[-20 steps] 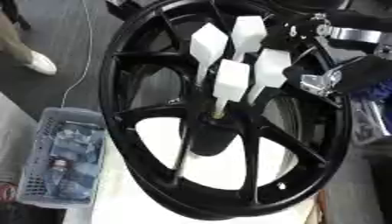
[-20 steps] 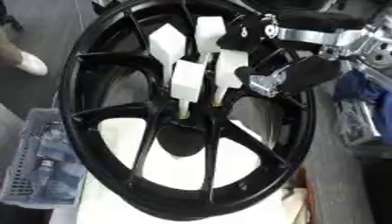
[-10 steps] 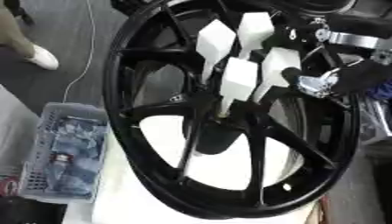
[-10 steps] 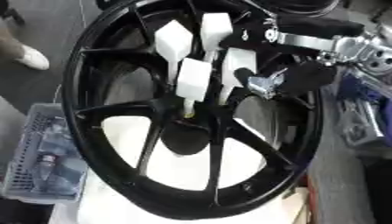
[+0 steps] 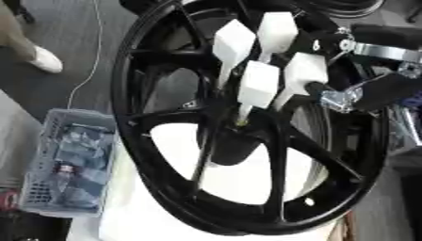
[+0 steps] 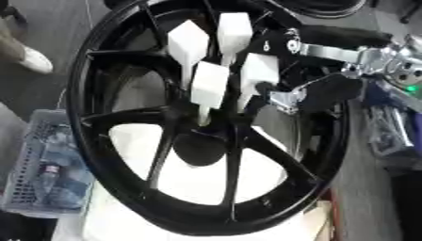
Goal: Pull the pin out of the wheel hub.
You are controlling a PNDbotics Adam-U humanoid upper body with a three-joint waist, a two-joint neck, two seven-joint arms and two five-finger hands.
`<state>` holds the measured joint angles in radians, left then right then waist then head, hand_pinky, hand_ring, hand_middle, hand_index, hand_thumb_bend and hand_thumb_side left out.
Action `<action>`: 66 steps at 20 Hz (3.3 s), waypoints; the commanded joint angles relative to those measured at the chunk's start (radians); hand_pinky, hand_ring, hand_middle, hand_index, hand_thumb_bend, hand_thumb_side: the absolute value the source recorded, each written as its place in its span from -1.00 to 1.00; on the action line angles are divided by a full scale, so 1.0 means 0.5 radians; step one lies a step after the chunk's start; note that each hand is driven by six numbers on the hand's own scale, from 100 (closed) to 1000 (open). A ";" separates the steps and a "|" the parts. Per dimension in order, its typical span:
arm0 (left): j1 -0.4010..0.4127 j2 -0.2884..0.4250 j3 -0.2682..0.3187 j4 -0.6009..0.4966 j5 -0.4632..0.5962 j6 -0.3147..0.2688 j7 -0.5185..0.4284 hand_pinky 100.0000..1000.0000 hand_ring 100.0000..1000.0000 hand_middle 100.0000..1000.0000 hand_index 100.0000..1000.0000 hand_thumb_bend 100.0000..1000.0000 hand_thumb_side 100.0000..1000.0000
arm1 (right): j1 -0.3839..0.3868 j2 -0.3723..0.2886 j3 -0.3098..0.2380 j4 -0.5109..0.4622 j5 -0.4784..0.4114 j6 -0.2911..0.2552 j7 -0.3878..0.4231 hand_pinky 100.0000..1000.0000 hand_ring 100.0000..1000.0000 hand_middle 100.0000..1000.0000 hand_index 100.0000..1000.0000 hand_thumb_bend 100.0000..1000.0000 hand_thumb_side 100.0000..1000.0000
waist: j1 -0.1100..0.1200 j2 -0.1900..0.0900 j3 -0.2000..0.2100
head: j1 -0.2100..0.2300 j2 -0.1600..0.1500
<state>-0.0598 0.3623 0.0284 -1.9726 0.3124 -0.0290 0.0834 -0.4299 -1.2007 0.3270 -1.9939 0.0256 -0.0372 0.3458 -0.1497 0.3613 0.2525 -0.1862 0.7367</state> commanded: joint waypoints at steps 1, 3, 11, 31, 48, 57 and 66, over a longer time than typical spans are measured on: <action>0.000 0.041 0.003 -0.032 -0.008 0.002 0.001 0.57 0.57 0.23 0.43 -0.89 0.71 | -0.005 -0.039 -0.020 -0.012 0.019 -0.001 0.016 0.50 0.98 0.46 0.84 -1.00 -0.03 | 0.015 -0.024 -0.007 | 0.008 -0.006; 0.001 0.041 0.002 -0.033 -0.008 0.002 0.002 0.57 0.57 0.23 0.42 -0.89 0.72 | -0.003 -0.037 -0.023 -0.012 0.010 0.004 0.011 0.48 0.96 0.41 0.81 -1.00 -0.05 | 0.016 -0.023 -0.008 | 0.007 -0.011; 0.003 0.039 0.004 -0.036 -0.007 0.001 0.004 0.57 0.57 0.23 0.42 -0.89 0.71 | 0.004 -0.029 -0.026 -0.012 -0.049 0.013 -0.122 0.37 0.84 0.12 0.49 -1.00 -0.28 | 0.017 -0.018 -0.011 | 0.005 -0.013; 0.012 0.034 0.019 -0.029 -0.005 0.007 0.019 0.57 0.57 0.22 0.40 -0.89 0.71 | 0.034 -0.094 -0.151 -0.012 -0.468 -0.094 -0.477 -0.16 0.56 -0.26 -0.05 -1.00 -0.21 | 0.022 -0.036 -0.033 | -0.002 -0.051; 0.086 0.022 0.095 -0.036 -0.046 -0.018 0.096 0.57 0.57 0.22 0.40 -0.91 0.70 | 0.415 -0.346 -1.007 -0.012 -0.985 -0.039 -0.688 -0.28 0.53 -0.28 -0.08 -1.00 -0.52 | 0.062 -0.036 -0.214 | 0.163 -0.062; 0.110 0.011 0.127 -0.055 -0.079 -0.041 0.136 0.57 0.57 0.22 0.40 -0.93 0.69 | 1.049 -0.109 -1.366 -0.012 -0.720 0.156 -1.272 -0.25 0.54 -0.25 -0.05 -1.00 -0.85 | 0.122 -0.008 -0.316 | 0.257 -0.076; 0.109 -0.016 0.129 -0.055 -0.093 -0.054 0.144 0.57 0.57 0.22 0.40 -0.93 0.69 | 1.644 0.452 -1.520 -0.012 -0.198 0.179 -1.683 -0.20 0.56 -0.21 0.01 -1.00 -1.00 | 0.183 0.017 -0.364 | 0.316 -0.085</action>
<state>-0.0047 0.3483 0.0842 -1.9791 0.2696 -0.0530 0.1519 0.3880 -0.9930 -0.4063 -1.9938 -0.1105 0.0539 -0.4697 -0.0583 0.3839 0.0720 -0.0334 0.7088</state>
